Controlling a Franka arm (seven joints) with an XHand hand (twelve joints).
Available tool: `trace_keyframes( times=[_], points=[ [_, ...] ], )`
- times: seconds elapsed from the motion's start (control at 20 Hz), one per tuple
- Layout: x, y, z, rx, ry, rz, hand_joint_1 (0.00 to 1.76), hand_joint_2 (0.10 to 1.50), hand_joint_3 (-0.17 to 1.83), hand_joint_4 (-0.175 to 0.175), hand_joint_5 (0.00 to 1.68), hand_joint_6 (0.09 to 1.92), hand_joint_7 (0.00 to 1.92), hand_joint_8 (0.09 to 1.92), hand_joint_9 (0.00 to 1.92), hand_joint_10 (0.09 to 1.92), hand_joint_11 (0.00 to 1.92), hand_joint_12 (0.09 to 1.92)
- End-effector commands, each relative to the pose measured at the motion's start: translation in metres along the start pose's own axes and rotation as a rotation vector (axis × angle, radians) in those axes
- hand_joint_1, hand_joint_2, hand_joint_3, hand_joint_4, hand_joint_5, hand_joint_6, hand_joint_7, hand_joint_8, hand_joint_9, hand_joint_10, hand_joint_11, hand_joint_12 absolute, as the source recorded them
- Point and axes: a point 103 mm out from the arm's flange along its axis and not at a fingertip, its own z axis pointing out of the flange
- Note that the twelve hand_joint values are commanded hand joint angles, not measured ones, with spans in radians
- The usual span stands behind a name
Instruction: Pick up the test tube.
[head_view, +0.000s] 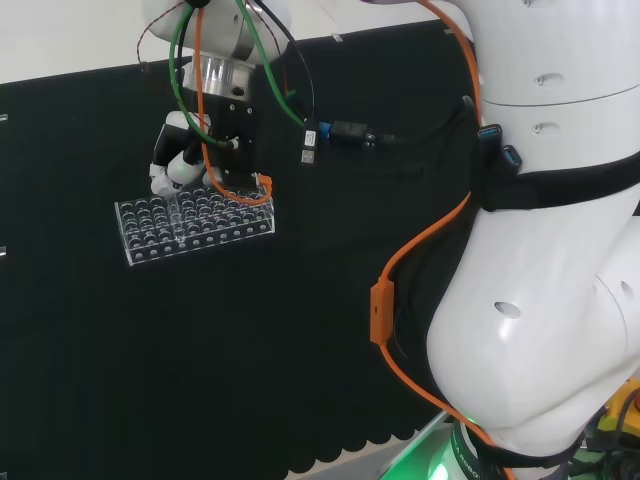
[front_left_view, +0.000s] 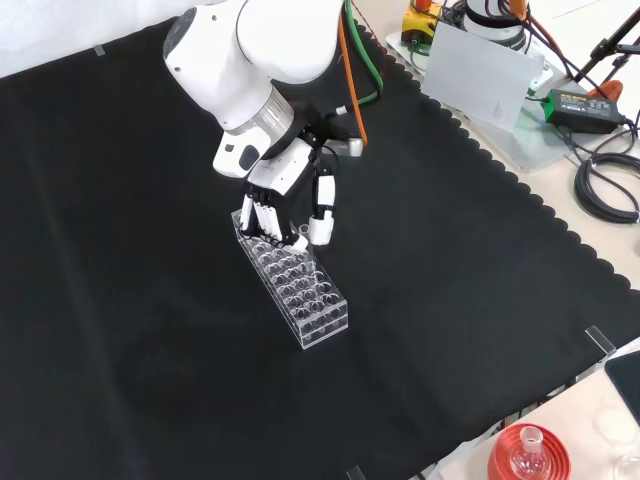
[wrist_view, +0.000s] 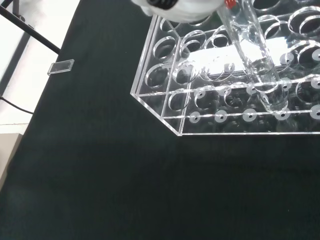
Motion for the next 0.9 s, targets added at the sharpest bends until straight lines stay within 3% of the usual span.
trace_keyframes(
  times=[0.05, 0.6, 0.75, 0.9],
  points=[
    [0.002, 0.0, -0.005, -0.002, -0.012, -0.005, 1.3, 1.0, 0.02, -0.175, 1.2, 0.63, 1.26, 0.6, 1.04, 0.57, 0.48, 1.39],
    [0.005, -0.011, -0.028, -0.022, -0.045, -0.007, 1.3, 0.99, 0.02, -0.175, 1.21, 0.62, 1.26, 0.59, 1.05, 0.56, 0.49, 1.39],
    [-0.013, -0.022, -0.033, -0.034, -0.053, -0.01, 1.3, 0.99, 0.02, -0.175, 1.21, 0.62, 1.26, 0.58, 1.05, 0.56, 0.49, 1.39],
    [0.005, -0.017, -0.039, -0.028, -0.078, 0.002, 1.3, 0.99, 0.02, -0.175, 1.21, 0.62, 1.26, 0.58, 1.05, 0.56, 0.49, 1.39]
  ],
)
